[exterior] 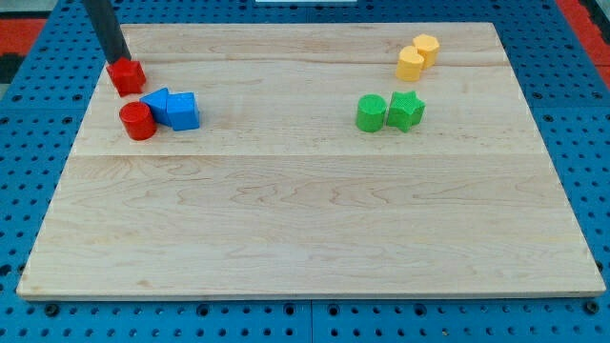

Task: Slightly push the green star downwards

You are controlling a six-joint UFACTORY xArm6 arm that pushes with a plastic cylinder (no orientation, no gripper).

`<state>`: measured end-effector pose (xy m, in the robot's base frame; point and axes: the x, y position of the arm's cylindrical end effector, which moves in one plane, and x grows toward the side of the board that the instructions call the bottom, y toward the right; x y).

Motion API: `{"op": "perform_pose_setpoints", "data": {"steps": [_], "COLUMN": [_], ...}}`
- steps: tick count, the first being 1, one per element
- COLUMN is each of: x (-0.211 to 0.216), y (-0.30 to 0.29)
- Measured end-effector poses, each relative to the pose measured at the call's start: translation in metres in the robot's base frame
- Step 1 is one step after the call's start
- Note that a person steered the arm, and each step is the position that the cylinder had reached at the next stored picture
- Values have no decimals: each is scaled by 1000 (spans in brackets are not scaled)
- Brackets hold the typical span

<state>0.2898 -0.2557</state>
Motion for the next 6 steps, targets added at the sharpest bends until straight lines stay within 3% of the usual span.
{"op": "perform_pose_setpoints", "data": {"steps": [1, 2, 4, 6], "x": [31, 9, -8, 75], "y": [4, 56, 290, 416]}}
